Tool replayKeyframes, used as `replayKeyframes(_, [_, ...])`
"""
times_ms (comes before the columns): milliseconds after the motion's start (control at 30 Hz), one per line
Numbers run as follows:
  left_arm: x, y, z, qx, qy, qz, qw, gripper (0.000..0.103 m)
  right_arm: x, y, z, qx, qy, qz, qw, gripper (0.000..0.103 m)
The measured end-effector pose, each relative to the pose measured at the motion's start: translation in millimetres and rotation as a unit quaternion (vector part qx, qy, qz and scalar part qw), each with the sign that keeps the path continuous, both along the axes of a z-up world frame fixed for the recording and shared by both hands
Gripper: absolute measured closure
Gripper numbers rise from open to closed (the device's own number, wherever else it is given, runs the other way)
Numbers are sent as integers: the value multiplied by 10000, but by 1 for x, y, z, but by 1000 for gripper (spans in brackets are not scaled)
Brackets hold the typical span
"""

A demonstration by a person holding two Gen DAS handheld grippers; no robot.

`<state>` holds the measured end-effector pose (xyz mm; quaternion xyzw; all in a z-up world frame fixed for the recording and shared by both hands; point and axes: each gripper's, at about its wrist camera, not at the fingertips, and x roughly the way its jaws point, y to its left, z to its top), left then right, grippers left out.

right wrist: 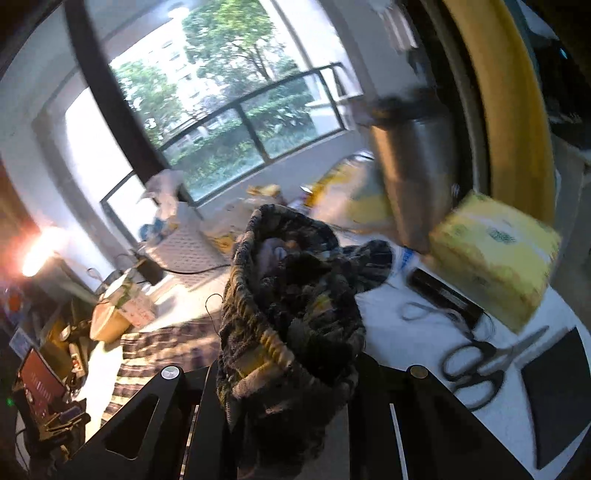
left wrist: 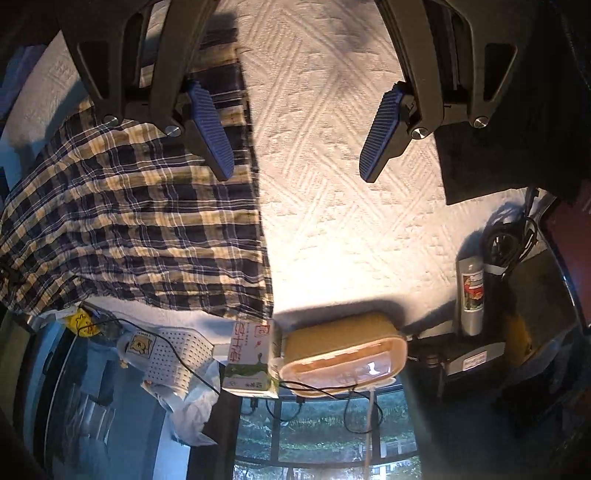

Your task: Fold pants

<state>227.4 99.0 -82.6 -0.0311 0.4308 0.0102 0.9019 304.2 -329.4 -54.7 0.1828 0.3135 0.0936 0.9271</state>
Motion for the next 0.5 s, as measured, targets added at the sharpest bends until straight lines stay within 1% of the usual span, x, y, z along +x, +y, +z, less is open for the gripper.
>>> replayKeyframes(133, [-4,16,2,-103,-156,-7,9998,32,0,40,25,-197,-190,289,9992,88])
replayKeyframes(233, [-8,27,4,-200,-284,-38,9994,32,3,80,40,-389,-311,540,9973,88])
replayKeyframes(300, [-10,34,6,-276,-352,-27,9990,32,5,115,49,-538,-391,793,9946,88])
replayKeyframes(333, [-12,38,7,-333,-398,-24,9986,32,6,125,51,-589,-409,867,9936,88])
replayKeyframes(400, [-15,43,8,-388,-460,-25,9982,32,8,161,53,-789,-439,1123,9896,88])
replayKeyframes(500, [-20,50,10,-454,-530,-38,9976,32,12,212,47,-1116,-393,1481,9819,88])
